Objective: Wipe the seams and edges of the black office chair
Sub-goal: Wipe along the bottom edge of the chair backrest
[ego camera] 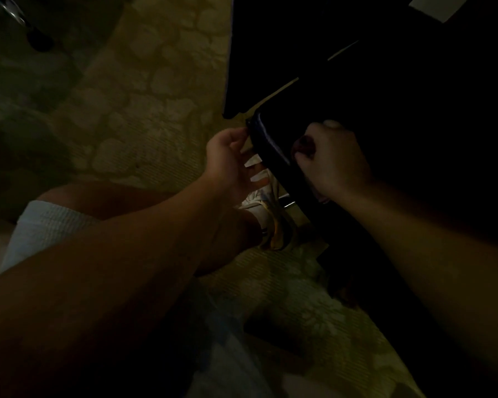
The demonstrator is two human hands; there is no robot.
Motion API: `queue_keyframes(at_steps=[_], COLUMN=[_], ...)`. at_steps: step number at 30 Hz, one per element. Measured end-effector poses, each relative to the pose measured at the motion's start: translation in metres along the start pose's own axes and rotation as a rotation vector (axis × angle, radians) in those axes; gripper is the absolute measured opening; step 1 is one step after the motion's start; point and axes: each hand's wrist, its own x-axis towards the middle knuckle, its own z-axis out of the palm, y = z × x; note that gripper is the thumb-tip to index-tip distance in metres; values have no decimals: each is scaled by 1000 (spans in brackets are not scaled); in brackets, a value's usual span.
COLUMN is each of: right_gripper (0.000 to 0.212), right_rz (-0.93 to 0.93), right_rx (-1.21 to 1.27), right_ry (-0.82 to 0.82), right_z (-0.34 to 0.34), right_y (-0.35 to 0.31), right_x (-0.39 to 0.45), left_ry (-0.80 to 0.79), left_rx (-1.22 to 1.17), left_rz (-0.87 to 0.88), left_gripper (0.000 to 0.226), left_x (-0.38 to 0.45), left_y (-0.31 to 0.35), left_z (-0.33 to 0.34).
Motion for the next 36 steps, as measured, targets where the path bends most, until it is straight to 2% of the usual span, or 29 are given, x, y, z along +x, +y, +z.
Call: queue_keyframes(at_steps=[3, 7, 11, 15, 19, 20, 23, 27, 28, 31, 32, 36], right_gripper=[22, 20, 20, 20, 21, 20, 21, 22, 22, 22, 22, 22], right_rz=[-111, 15, -121, 55, -122, -123, 32, -106, -104, 57, 61, -101], right_rx=[31, 29, 9, 10, 0, 7, 24, -43, -40, -7, -6, -26], right_ry=[-83, 34, -86, 70, -109, -103, 33, -100, -90, 49, 43, -95], right_z=[2, 0, 6, -1, 3, 3, 0, 7, 7, 3, 3, 7], right_y=[-2, 0, -7, 1, -6, -5, -1, -11, -10, -3, -3, -9], right_x=[1, 1, -10, -2, -5, -4, 1, -6, -5, 3, 3, -3], left_ry=[-30, -41, 8, 51, 60, 59, 53, 1, -5, -18, -25, -30], left_rx=[-15, -77, -139, -176, -183, -187, -208, -202, -202, -212, -206, -178], left_rz=[-7, -18, -29, -22, -10, -10, -21, -31, -37, -61, -63, -46], left_gripper=[48, 41, 43, 39, 40, 40, 41, 33, 33, 36, 38, 42], left_x=[0, 1, 6, 10, 10, 11, 10, 9, 10, 11, 11, 10], left_y=[-1, -2, -4, -5, -5, -4, -3, -3, -2, -1, -2, -3], left_z=[-1, 0, -2, -2, -2, -3, -1, 1, 1, 1, 0, -2])
